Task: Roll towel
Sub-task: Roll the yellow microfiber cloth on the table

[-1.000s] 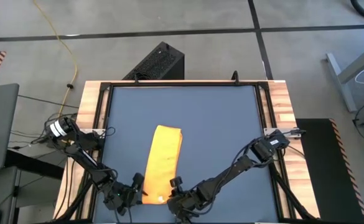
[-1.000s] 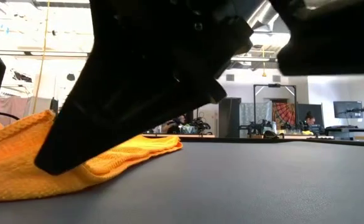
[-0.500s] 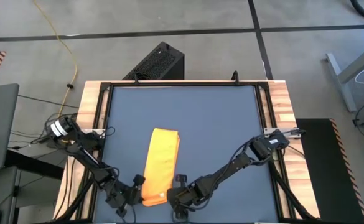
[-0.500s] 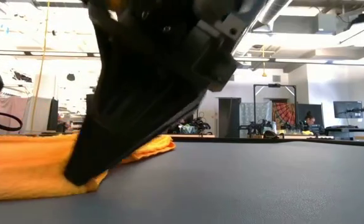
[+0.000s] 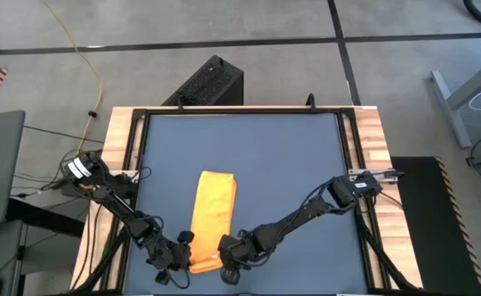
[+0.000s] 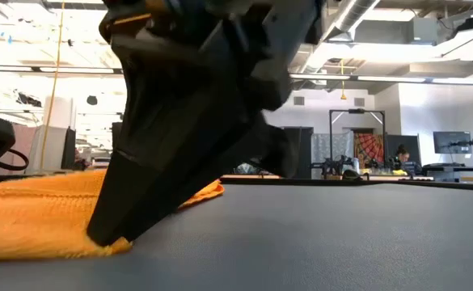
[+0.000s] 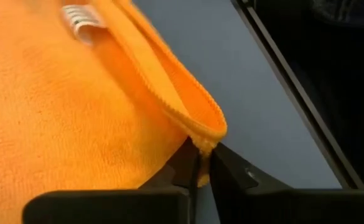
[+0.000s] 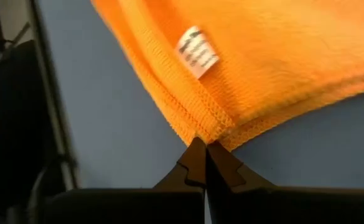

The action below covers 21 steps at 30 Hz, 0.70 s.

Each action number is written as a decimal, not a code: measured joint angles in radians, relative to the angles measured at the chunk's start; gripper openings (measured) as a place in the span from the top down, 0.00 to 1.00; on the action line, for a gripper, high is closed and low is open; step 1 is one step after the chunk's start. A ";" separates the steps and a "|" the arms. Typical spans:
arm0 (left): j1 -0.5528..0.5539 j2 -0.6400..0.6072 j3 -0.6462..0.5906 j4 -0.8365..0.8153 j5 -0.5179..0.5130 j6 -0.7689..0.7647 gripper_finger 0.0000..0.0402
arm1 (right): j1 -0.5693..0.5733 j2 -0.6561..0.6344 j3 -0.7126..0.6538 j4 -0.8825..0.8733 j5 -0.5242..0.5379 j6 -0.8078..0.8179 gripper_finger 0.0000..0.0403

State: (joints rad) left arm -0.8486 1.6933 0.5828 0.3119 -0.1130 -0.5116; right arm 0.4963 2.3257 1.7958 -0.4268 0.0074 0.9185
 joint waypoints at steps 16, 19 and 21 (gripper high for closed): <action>-0.025 -0.295 -0.004 -0.139 -0.106 0.139 0.73 | 0.006 0.002 -0.001 0.017 -0.040 0.177 0.96; -0.063 -0.281 -0.004 -0.066 -0.131 0.172 0.73 | 0.010 0.002 -0.001 0.017 -0.040 0.209 0.96; -0.088 -0.242 -0.004 0.000 -0.176 0.196 0.73 | 0.013 0.002 -0.001 0.021 -0.040 0.218 0.96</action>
State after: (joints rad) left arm -0.9365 1.4513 0.5793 0.3124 -0.2886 -0.3156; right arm 0.5089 2.3272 1.7947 -0.4056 -0.0322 1.1370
